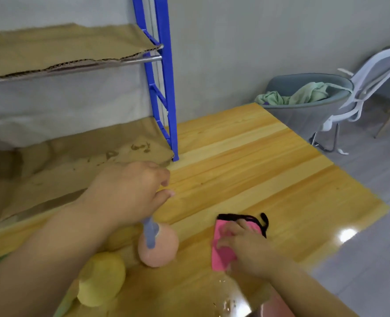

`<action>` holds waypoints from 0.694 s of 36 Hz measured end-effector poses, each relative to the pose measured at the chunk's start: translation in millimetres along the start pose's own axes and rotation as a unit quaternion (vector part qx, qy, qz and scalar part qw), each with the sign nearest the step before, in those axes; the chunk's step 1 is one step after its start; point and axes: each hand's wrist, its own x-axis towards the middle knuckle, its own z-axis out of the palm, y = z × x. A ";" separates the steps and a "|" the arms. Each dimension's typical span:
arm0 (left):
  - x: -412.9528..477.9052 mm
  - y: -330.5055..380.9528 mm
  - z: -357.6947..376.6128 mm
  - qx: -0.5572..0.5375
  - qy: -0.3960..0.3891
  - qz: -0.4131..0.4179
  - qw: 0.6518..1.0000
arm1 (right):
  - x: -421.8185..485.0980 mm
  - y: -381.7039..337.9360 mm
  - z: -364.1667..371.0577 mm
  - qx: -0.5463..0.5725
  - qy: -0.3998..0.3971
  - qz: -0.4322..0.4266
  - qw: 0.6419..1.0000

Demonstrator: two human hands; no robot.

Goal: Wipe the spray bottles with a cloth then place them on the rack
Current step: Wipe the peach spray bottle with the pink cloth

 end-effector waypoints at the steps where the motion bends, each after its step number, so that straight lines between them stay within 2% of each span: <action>1: -3.6 0.9 1.4 0.017 0.010 0.001 1.000 | 1.5 2.1 2.4 -0.011 0.015 -0.012 1.000; 8: -41.8 15.3 4.9 0.058 0.096 -0.009 0.994 | 2.6 9.7 21.9 -0.059 0.047 -0.049 0.996; 15: -97.8 47.4 16.9 0.038 0.142 -0.057 0.988 | -13.8 1.7 54.3 -0.097 0.186 -0.024 0.977; 20: -135.2 62.4 33.9 0.010 0.136 -0.089 0.987 | -11.5 2.3 79.0 -0.184 0.309 -0.012 0.933; 25: -162.2 67.4 53.6 -0.003 0.116 -0.130 0.985 | -19.0 -12.9 77.4 -0.193 0.258 0.022 0.946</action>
